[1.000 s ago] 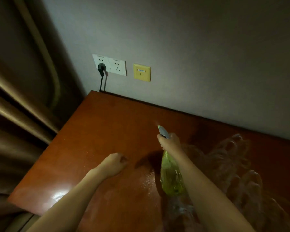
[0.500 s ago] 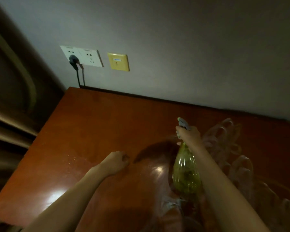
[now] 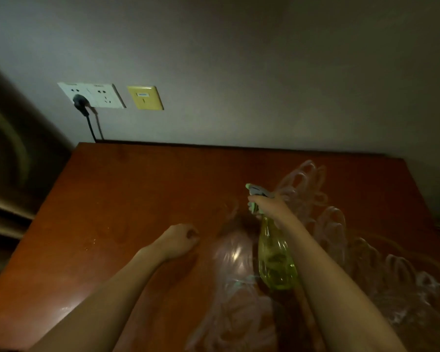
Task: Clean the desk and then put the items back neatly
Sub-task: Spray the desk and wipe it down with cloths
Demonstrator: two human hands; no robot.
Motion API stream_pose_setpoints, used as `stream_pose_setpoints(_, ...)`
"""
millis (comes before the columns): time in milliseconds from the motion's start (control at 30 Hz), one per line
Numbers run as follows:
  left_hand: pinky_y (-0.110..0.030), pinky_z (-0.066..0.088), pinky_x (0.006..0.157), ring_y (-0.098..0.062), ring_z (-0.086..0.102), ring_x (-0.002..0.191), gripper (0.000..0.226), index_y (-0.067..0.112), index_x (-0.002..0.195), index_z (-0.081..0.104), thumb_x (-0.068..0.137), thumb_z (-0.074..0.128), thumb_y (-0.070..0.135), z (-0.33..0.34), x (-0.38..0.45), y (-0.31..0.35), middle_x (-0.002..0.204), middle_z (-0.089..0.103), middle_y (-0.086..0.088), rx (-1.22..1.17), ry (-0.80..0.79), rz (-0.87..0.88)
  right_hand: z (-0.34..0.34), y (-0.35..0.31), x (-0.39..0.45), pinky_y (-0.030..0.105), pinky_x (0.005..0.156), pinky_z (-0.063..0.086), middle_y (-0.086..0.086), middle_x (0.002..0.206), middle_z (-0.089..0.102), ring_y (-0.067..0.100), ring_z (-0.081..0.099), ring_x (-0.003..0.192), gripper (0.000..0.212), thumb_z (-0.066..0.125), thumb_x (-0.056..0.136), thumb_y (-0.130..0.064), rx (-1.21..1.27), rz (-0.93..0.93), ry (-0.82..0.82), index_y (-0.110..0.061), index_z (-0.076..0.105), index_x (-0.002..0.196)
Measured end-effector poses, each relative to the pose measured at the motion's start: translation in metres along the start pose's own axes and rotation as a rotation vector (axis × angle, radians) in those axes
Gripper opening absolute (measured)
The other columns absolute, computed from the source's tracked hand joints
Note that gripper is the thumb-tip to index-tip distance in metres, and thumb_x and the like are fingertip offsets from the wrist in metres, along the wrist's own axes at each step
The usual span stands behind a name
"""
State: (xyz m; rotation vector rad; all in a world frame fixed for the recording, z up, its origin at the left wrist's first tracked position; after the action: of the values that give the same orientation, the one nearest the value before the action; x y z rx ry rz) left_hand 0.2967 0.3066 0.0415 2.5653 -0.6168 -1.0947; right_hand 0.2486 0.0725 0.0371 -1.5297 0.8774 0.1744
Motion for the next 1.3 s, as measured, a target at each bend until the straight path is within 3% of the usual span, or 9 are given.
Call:
stream_pose_setpoints(100,-0.023,0.051,0.075,-0.012,0.061,0.091,0.032,0.016,0.128,0.052,0.099,0.046,0.026,0.015,-0.019,0.002,0.123,0.058,-0.003,0.0,-0.006,0.003,0.003,0.012,-0.011,0.03,0.061,0.049,0.007,0.081,0.059,0.019,0.057,0.071,0.009,0.058,0.088,-0.018,-0.194,-0.041,0.098,-0.01,0.061,0.087)
stream_pose_setpoints(200,-0.016,0.044,0.062,-0.005,0.056,0.073,0.032,0.015,0.13,0.049,0.1,0.044,0.025,0.023,-0.043,0.004,0.12,0.058,-0.002,-0.041,0.006,-0.005,0.003,0.033,-0.032,0.028,0.06,0.039,0.009,0.095,0.058,0.023,0.055,0.081,0.031,0.054,0.088,-0.028,-0.491,0.04,0.117,-0.009,0.06,0.112)
stream_pose_setpoints(400,-0.011,0.037,0.049,-0.001,0.049,0.059,0.031,0.012,0.128,0.05,0.1,0.043,0.024,0.049,-0.078,-0.007,0.104,0.057,0.0,-0.119,0.083,-0.044,-0.004,0.059,-0.077,0.025,0.054,0.038,0.008,0.08,0.058,0.018,0.052,0.065,0.019,0.055,0.089,-0.021,-0.329,-0.065,0.087,-0.003,0.061,0.094)
stream_pose_setpoints(633,-0.03,0.043,0.092,-0.023,0.053,0.116,0.032,0.01,0.129,0.051,0.1,0.046,0.023,0.095,-0.129,-0.005,0.131,0.053,-0.008,-0.198,0.103,-0.071,0.01,0.08,-0.133,0.022,0.05,0.039,0.01,0.093,0.054,0.015,0.05,0.064,0.017,0.05,0.091,-0.019,-0.521,-0.094,0.002,-0.005,0.053,0.1)
stream_pose_setpoints(733,-0.026,0.041,0.088,-0.022,0.051,0.118,0.033,0.009,0.129,0.051,0.1,0.046,0.022,0.111,-0.149,-0.003,0.132,0.052,-0.009,-0.225,0.097,-0.084,0.003,0.091,-0.158,0.025,0.058,0.04,0.007,0.085,0.052,0.017,0.05,0.067,0.01,0.049,0.091,-0.015,-0.558,-0.053,0.011,-0.006,0.048,0.093)
stream_pose_setpoints(867,-0.026,0.04,0.087,-0.022,0.051,0.117,0.032,0.009,0.127,0.052,0.099,0.048,0.023,0.125,-0.16,0.003,0.131,0.053,-0.009,-0.239,0.12,-0.104,-0.012,0.102,-0.184,0.009,0.035,0.031,0.001,0.068,0.045,0.01,0.04,0.054,0.011,0.048,0.092,-0.008,-0.408,-0.111,0.001,-0.005,0.051,0.082)
stream_pose_setpoints(1000,-0.029,0.041,0.094,-0.021,0.051,0.119,0.032,0.01,0.127,0.052,0.099,0.047,0.023,0.126,-0.165,0.012,0.132,0.053,-0.008,-0.252,0.168,-0.112,-0.014,0.113,-0.193,0.011,0.038,0.03,0.001,0.066,0.041,0.01,0.036,0.054,0.02,0.048,0.09,-0.001,-0.359,-0.153,-0.082,-0.01,0.047,0.073)
stream_pose_setpoints(1100,-0.031,0.042,0.095,-0.022,0.051,0.117,0.032,0.011,0.127,0.052,0.099,0.048,0.024,0.125,-0.168,0.016,0.131,0.053,-0.008,-0.257,0.176,-0.131,-0.012,0.121,-0.196,0.018,0.046,0.035,0.001,0.068,0.046,0.01,0.04,0.055,0.021,0.05,0.094,-0.012,-0.408,-0.116,-0.12,-0.011,0.048,0.073)
stream_pose_setpoints(1300,-0.029,0.04,0.094,-0.021,0.05,0.118,0.032,0.01,0.128,0.05,0.099,0.046,0.022,0.122,-0.168,0.031,0.132,0.051,-0.008,-0.239,0.192,-0.108,-0.019,0.156,-0.208,0.007,0.038,0.031,-0.001,0.065,0.046,0.008,0.04,0.052,0.031,0.052,0.097,-0.021,-0.43,0.011,-0.104,-0.013,0.045,0.068)
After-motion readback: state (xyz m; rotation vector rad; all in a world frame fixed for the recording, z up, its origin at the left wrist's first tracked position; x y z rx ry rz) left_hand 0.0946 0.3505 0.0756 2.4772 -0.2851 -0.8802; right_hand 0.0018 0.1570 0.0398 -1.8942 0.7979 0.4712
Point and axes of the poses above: each hand's wrist, its own x-axis towards the middle knuckle, its own z-axis out of the palm, y = z × x, the point moved 4 cm from there along x, towards the middle knuckle
